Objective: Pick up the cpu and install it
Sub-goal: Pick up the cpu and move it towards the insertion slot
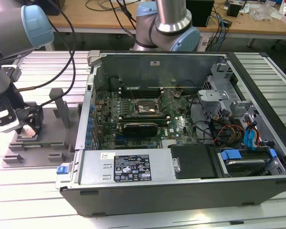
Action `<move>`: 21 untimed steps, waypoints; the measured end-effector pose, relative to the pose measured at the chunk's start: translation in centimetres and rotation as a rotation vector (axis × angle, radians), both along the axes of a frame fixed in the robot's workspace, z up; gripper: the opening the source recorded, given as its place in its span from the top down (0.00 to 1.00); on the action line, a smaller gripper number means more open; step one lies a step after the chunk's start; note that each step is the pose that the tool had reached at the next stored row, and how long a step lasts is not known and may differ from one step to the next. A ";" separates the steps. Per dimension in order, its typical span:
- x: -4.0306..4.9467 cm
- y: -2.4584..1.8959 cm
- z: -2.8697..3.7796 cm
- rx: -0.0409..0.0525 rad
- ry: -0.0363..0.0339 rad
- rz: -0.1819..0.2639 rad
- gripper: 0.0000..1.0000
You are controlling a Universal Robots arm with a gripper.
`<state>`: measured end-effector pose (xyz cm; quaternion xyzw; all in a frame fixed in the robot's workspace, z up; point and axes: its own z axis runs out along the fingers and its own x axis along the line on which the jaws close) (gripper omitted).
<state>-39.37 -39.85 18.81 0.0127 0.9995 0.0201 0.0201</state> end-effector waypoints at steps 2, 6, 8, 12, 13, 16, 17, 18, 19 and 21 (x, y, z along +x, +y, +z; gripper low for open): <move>0.00 0.00 0.34 0.0001 -0.0001 0.000 0.45; 0.00 0.00 1.22 0.0000 0.0000 0.000 0.45; 0.00 0.00 1.69 0.0000 0.0000 0.000 0.45; 0.01 0.00 3.06 0.0000 0.0001 0.000 0.45; 0.01 0.00 3.29 0.0000 0.0001 0.000 0.45; 0.02 0.00 4.05 0.0000 0.0000 0.000 0.45; 0.02 0.00 4.23 0.0000 0.0000 0.000 0.45; 0.01 0.00 4.44 0.0000 0.0001 0.000 0.45; 0.02 0.00 4.58 0.0001 0.0000 0.000 0.45; 0.02 0.00 4.96 0.0001 0.0000 0.000 0.45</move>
